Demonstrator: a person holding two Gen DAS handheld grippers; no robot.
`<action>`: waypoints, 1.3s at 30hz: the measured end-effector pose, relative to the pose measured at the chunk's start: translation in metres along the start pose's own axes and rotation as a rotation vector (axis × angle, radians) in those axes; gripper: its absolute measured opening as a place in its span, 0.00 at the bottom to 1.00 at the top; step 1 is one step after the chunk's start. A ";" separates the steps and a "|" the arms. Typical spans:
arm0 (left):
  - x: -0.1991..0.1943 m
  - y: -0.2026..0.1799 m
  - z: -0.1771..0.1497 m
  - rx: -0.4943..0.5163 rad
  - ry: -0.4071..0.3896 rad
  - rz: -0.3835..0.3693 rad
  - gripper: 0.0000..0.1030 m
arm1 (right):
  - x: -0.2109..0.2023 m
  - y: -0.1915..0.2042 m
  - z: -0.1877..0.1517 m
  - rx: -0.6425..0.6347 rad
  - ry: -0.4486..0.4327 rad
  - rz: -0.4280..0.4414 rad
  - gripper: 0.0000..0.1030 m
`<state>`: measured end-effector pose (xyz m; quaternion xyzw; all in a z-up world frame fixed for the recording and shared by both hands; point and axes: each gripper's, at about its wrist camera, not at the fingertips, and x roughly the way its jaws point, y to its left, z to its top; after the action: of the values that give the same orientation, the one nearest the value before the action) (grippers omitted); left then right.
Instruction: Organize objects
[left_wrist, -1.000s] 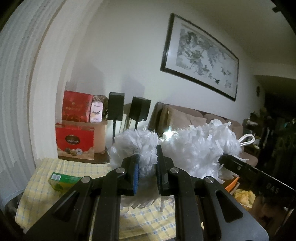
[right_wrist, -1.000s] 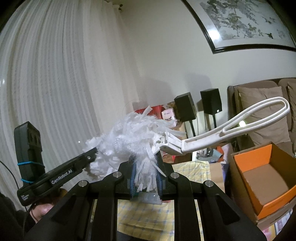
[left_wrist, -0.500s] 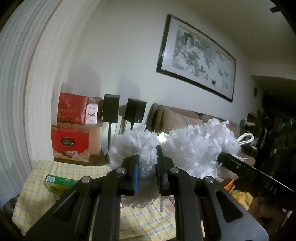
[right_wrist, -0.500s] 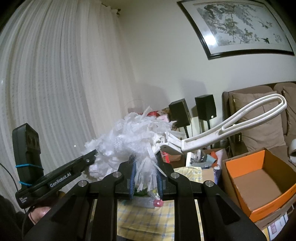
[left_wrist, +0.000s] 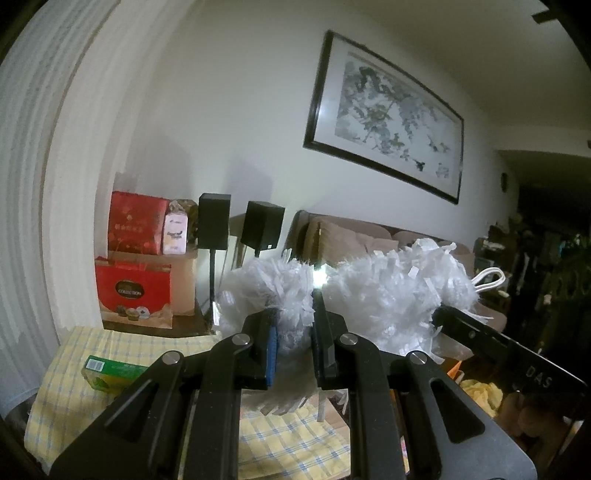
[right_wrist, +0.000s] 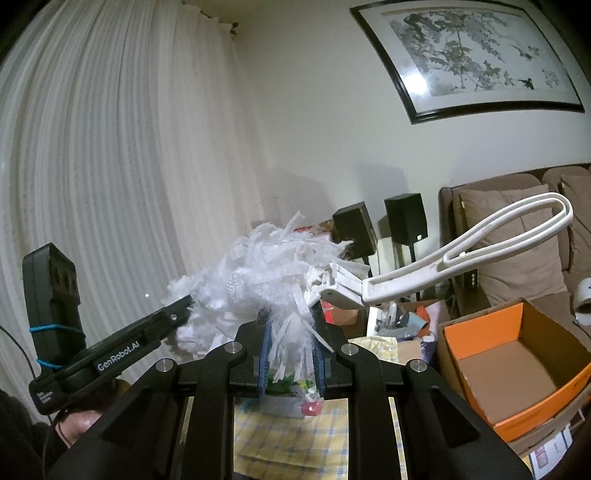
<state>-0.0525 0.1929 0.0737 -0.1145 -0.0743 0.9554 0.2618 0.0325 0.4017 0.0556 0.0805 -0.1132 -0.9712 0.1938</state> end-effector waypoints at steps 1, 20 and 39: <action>0.001 -0.001 0.001 0.003 0.000 -0.002 0.13 | -0.001 -0.001 0.001 0.001 -0.002 -0.002 0.17; 0.013 -0.022 0.005 0.048 0.015 -0.019 0.13 | -0.010 -0.012 0.009 0.019 -0.004 -0.043 0.18; 0.025 -0.036 0.017 0.067 0.037 -0.052 0.13 | -0.022 -0.025 0.017 0.030 -0.011 -0.075 0.18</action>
<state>-0.0605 0.2351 0.0925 -0.1215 -0.0403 0.9479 0.2918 0.0403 0.4363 0.0682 0.0821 -0.1260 -0.9764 0.1551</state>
